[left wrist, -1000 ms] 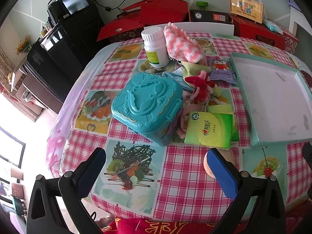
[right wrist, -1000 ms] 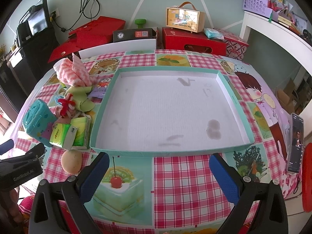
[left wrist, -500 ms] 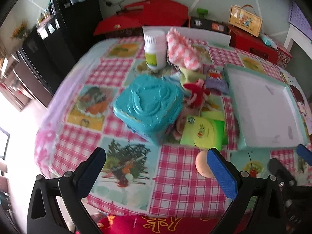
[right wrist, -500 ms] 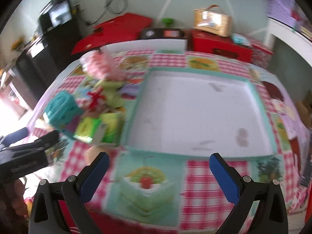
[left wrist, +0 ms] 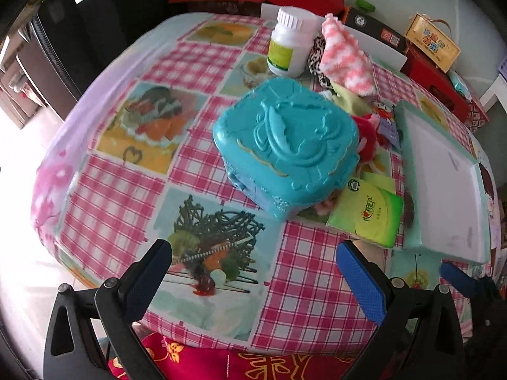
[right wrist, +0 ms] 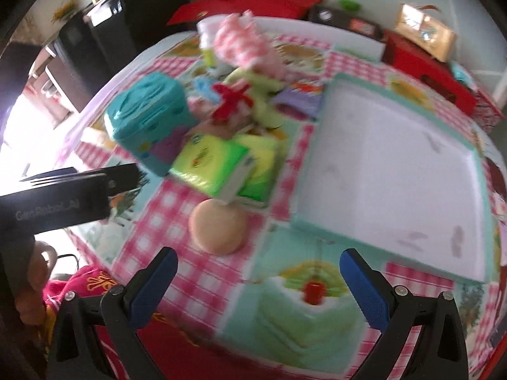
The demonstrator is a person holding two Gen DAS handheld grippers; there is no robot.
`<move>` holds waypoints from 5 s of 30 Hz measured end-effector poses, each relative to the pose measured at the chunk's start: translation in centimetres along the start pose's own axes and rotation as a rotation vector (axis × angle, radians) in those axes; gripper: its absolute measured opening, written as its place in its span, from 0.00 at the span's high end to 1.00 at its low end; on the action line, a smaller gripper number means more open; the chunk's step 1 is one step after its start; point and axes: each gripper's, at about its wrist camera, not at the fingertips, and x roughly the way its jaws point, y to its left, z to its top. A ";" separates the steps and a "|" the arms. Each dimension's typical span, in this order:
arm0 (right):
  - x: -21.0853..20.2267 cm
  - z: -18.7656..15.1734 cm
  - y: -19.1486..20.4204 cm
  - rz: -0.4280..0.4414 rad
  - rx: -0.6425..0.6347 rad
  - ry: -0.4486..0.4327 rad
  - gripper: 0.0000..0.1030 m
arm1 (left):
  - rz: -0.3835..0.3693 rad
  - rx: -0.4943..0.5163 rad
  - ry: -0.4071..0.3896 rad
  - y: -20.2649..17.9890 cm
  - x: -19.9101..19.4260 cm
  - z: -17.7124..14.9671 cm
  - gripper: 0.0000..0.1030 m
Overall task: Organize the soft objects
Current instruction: 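Move the right tool to the tan round bun and close on it, then lift the tan bun with the right tool while the left tool approaches the green tissue pack, then grasp the green tissue pack with the left tool and lift it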
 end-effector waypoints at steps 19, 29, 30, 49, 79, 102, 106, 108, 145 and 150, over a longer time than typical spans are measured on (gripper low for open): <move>4.9 1.7 2.5 0.005 -0.031 0.090 0.19 | -0.060 -0.060 0.056 2.6 2.5 0.8 0.00; 5.0 1.6 2.4 -0.014 -0.027 0.068 0.51 | -0.036 -0.058 0.047 2.6 2.2 0.6 0.01; 4.9 1.5 2.2 -0.007 -0.024 0.064 0.52 | -0.034 -0.058 0.047 2.4 2.1 0.5 0.01; 1.6 -0.7 -1.6 0.073 0.059 0.003 0.52 | -0.007 0.009 0.006 -1.5 -0.2 -0.2 0.02; -3.9 -0.6 -8.2 0.042 0.244 -0.118 0.53 | -0.014 0.151 -0.016 -6.8 -0.8 0.7 0.02; -3.6 -0.6 -8.3 0.042 0.245 -0.116 0.53 | -0.082 -0.024 0.044 -7.0 2.1 2.4 0.08; -3.8 -0.7 -8.4 0.042 0.244 -0.120 0.53 | -0.097 -0.059 0.051 -6.8 2.3 2.8 0.09; -3.8 -0.7 -8.4 0.041 0.245 -0.123 0.53 | -0.107 -0.092 0.055 -6.6 2.3 3.0 0.09; -3.6 -0.8 -9.0 0.032 0.265 -0.122 0.53 | -0.137 -0.128 0.077 -6.4 3.5 1.7 0.65; -4.0 -0.8 -9.1 0.030 0.272 -0.146 0.53 | -0.144 -0.128 0.067 -5.8 2.6 1.2 0.68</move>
